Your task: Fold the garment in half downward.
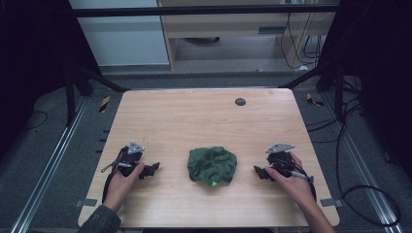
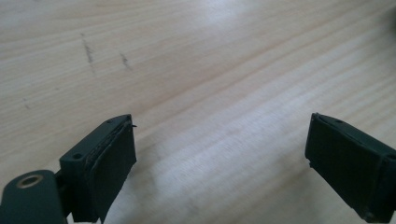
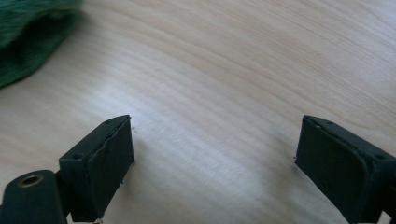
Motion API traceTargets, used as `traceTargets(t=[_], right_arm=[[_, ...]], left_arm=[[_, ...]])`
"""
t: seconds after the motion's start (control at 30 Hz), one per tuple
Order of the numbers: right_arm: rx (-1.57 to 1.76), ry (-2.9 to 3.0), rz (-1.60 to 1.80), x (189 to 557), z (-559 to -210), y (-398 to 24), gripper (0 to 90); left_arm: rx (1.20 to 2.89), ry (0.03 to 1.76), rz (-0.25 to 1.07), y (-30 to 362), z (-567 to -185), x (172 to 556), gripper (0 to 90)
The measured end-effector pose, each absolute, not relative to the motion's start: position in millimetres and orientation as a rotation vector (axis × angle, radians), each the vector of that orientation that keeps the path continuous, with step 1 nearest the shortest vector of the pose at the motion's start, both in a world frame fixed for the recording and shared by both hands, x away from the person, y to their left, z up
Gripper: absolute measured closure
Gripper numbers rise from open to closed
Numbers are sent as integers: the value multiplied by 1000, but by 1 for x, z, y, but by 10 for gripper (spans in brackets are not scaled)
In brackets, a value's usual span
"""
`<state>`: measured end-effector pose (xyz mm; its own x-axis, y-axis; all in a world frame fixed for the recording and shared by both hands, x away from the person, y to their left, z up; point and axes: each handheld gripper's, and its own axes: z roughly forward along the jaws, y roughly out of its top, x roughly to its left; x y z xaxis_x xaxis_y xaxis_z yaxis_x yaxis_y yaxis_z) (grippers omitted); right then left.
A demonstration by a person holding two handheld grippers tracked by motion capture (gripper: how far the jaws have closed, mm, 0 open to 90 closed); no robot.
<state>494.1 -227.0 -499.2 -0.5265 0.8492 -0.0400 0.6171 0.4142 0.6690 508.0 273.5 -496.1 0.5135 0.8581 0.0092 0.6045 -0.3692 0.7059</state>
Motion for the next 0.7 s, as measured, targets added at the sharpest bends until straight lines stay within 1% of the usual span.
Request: traceTargets(t=[0.13, 0.23, 0.4, 0.47, 0.7], right_arm=[[1309, 2237, 859, 505, -503, -231, 117], [1357, 2174, 883, 512, -506, -234, 114], [1399, 2106, 923, 518, -511, -236, 66], [1417, 2100, 910, 520, -512, -236, 36], [1462, 2066, 884, 520, -512, -235, 8]], left_arm=[[2069, 1207, 530, 274, -500, 516, 83], [2060, 1226, 525, 275, -505, 522, 81], [2060, 1229, 557, 274, -507, 526, 69], [2059, 1235, 555, 274, -508, 528, 45], [2057, 1269, 562, 273, -508, 528, 15]])
